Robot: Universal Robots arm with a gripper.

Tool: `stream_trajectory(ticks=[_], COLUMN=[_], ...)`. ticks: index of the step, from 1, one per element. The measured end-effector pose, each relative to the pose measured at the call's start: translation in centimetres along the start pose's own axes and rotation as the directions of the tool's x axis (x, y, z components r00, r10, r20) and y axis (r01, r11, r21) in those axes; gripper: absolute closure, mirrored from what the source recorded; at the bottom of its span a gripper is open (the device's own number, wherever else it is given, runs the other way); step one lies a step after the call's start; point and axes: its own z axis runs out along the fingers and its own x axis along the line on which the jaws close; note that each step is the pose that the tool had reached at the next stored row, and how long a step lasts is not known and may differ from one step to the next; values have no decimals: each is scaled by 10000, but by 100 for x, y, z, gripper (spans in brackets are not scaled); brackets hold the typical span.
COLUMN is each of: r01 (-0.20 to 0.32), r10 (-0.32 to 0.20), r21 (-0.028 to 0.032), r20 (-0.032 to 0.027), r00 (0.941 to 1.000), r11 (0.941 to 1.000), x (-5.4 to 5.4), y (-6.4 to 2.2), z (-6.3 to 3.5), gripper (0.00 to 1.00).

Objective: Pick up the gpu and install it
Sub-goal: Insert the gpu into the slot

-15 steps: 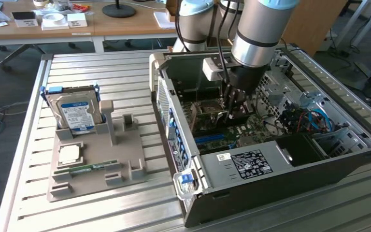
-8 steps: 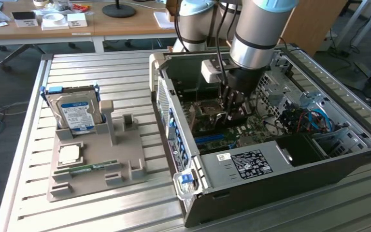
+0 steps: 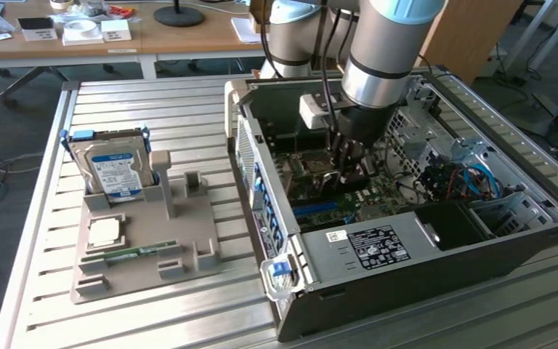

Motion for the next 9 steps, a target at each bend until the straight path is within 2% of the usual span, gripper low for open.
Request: stream_trajectory(ticks=[9], r01=[1], r10=[-1], r21=[-2], r20=[-4], r00=[10000], r11=[10000], x=[-9], y=[37], z=[14], gripper=[73])
